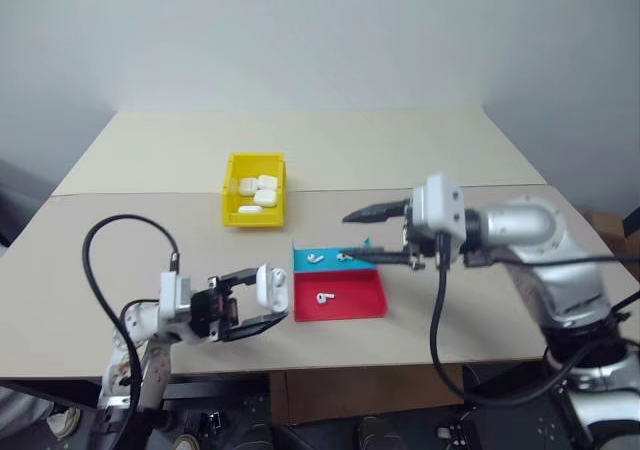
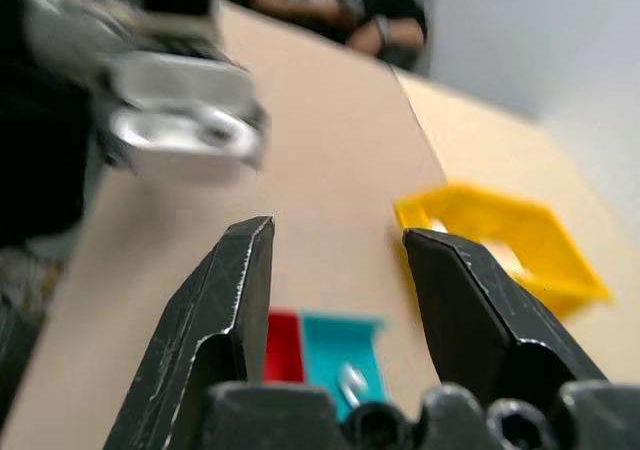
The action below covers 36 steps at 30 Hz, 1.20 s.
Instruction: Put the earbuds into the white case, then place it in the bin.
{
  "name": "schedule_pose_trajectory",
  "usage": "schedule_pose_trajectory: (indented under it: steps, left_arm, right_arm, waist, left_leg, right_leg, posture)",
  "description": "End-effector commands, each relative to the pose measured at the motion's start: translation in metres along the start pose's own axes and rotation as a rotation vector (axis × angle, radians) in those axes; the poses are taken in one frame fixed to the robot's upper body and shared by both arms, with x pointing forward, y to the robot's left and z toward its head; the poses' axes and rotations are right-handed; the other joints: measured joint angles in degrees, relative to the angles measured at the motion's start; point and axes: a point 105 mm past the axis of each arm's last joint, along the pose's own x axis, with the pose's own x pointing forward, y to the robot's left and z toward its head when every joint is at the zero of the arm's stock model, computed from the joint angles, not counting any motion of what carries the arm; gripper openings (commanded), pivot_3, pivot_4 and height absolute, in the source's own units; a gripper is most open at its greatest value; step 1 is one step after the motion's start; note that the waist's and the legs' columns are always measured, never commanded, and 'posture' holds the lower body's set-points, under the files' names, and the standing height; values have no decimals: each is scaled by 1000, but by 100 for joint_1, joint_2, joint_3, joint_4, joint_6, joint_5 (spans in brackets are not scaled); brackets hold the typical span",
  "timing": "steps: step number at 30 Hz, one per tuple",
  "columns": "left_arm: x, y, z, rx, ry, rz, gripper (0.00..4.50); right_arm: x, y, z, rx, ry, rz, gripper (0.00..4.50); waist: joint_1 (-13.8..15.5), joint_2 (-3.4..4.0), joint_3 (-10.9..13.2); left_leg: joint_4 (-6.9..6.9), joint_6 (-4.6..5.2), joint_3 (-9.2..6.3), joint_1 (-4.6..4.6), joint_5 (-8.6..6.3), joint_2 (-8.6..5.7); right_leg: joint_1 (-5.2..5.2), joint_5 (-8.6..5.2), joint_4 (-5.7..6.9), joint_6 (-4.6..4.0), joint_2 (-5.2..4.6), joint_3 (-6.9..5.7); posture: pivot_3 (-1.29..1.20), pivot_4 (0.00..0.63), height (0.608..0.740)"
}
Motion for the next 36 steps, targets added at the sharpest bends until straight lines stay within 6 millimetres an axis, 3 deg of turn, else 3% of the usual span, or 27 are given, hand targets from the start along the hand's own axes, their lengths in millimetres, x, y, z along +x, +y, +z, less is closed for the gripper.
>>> schedule_pose_trajectory:
  steps: [1, 11, 24, 36]
  left_arm:
    - [-10, -8, 10, 54, 18, 25, 2767]
    - [-10, -23, 8, 66, 28, 114, 2767]
    - [-6, -27, 6, 81, 27, 137, 2767]
    - [-4, -27, 7, 90, 31, 158, 2767]
  right_arm:
    - [4, -17, -12, 94, 145, 4, 2564]
    - [50, -32, -51, -68, 481, 148, 2564]
    - [72, -38, -86, -68, 636, 231, 2564]
    - [107, -33, -77, -108, 592, 269, 2564]
  waist:
    - [11, -1, 0]
    - [48, -1, 1]
    - [32, -1, 1]
    - [20, 0, 1]
  left_leg:
    - [0, 0, 1, 0, 0, 1]
    - [-5, 2, 8, -16, -2, 2]
    - [-7, 1, 9, -14, -2, 2]
    - [-8, 1, 9, -13, -2, 3]
  right_leg:
    - [2, -8, -1, -14, 0, -1]
    - [-12, 11, -4, 11, -4, -4]
    - [-15, 12, 2, 9, -2, -5]
    - [-15, 13, 6, 8, 0, -4]
  posture:
    - [0, 150, 740]
    - [0, 150, 740]
    - [0, 150, 740]
    - [0, 150, 740]
